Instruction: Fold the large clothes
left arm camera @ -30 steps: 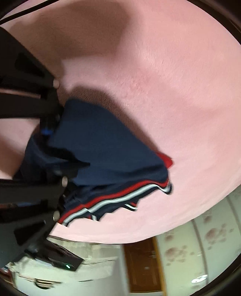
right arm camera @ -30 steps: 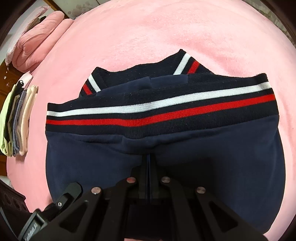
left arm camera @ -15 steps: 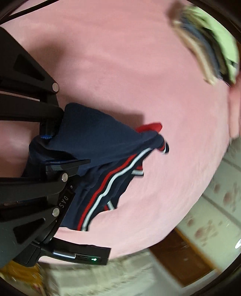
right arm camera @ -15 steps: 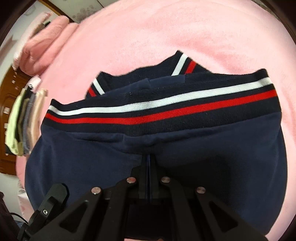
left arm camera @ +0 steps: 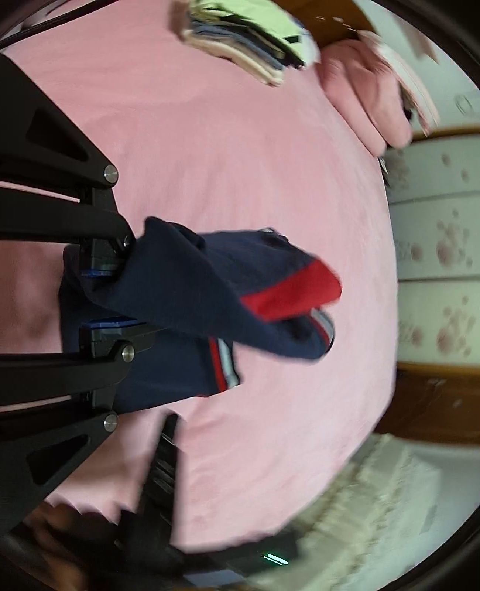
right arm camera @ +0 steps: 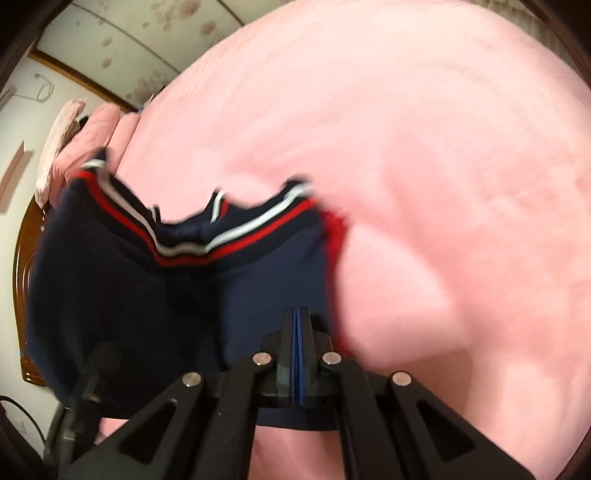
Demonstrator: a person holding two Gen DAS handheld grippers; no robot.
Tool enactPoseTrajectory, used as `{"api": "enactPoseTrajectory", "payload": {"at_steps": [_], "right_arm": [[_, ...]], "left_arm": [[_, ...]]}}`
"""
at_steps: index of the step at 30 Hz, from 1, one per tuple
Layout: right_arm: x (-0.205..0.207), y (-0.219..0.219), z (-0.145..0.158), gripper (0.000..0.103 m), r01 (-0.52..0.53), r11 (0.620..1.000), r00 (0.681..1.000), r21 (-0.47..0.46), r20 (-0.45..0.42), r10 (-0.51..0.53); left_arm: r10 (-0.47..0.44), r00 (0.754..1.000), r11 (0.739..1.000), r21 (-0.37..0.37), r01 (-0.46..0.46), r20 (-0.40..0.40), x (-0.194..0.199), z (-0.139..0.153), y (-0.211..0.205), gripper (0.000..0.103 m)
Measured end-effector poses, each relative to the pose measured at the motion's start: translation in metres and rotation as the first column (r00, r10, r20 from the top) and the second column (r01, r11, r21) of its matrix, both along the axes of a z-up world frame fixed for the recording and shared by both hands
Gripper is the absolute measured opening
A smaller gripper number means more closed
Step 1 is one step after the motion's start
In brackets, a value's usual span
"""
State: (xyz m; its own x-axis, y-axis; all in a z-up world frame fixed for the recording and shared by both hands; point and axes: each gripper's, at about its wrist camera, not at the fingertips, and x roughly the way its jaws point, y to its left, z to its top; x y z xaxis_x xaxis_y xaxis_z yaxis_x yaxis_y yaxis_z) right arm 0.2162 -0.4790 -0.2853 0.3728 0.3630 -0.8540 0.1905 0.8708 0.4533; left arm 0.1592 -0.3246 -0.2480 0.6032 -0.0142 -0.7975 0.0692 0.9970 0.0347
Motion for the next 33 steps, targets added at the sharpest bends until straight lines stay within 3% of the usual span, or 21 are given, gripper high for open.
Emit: {"api": "enactPoseTrajectory", "payload": {"at_steps": [4,5,7,9,10,13,17,20,22,27,30,33], "right_arm": [[-0.002,-0.031,0.008,0.002,0.017,0.999,0.999,0.040,0.033,-0.019],[-0.003,-0.037,0.010,0.002,0.013,0.999,0.999,0.051,0.038,-0.015],[0.002,-0.042,0.011,0.002,0.001,0.998,0.999,0.065,0.051,-0.005],[0.009,-0.039,0.011,0.002,-0.020,0.994,0.998,0.106,0.059,0.013],[0.010,-0.039,0.012,0.002,-0.035,0.989,0.998,0.143,0.061,0.027],[0.015,-0.027,0.007,0.002,-0.071,0.966,0.997,0.249,0.054,0.059],[0.021,-0.003,0.002,0.003,-0.092,0.952,0.996,0.293,0.009,0.093],[0.030,0.020,-0.013,0.020,-0.111,0.935,0.989,0.336,-0.052,0.136],[0.034,0.033,-0.020,0.043,-0.115,0.930,0.985,0.350,-0.079,0.152],[0.040,0.054,-0.035,0.045,-0.127,0.935,0.977,0.332,-0.122,0.176],[0.041,0.058,-0.025,0.006,-0.163,0.950,0.978,0.267,-0.082,0.191],[0.036,0.050,-0.006,0.004,-0.187,0.937,0.979,0.296,-0.023,0.202]], "left_arm": [[-0.037,0.986,0.990,0.131,0.059,-0.164,0.012,-0.039,-0.028,0.019],[-0.050,0.975,0.982,0.166,0.088,-0.218,0.013,-0.051,-0.035,0.024],[-0.079,0.966,0.975,0.182,0.126,-0.246,0.009,-0.059,-0.039,0.033],[-0.136,0.950,0.974,0.136,0.180,-0.280,0.002,-0.061,-0.041,0.069],[-0.158,0.938,0.977,0.089,0.194,-0.308,-0.002,-0.063,-0.040,0.075],[-0.141,0.942,0.984,0.057,0.166,-0.306,-0.013,-0.055,-0.029,0.076],[-0.056,0.955,0.998,0.002,0.059,-0.290,-0.019,-0.039,0.007,0.076],[0.024,0.960,0.997,-0.059,-0.042,-0.279,-0.018,-0.029,0.039,0.076],[0.067,0.961,0.991,-0.091,-0.095,-0.268,-0.015,-0.022,0.059,0.076],[0.129,0.956,0.985,-0.078,-0.154,-0.263,0.001,-0.020,0.091,0.076],[0.146,0.953,0.982,-0.075,-0.171,-0.265,0.010,-0.015,0.099,0.076],[0.150,0.952,0.978,-0.102,-0.183,-0.267,0.008,-0.005,0.096,0.076]]}}
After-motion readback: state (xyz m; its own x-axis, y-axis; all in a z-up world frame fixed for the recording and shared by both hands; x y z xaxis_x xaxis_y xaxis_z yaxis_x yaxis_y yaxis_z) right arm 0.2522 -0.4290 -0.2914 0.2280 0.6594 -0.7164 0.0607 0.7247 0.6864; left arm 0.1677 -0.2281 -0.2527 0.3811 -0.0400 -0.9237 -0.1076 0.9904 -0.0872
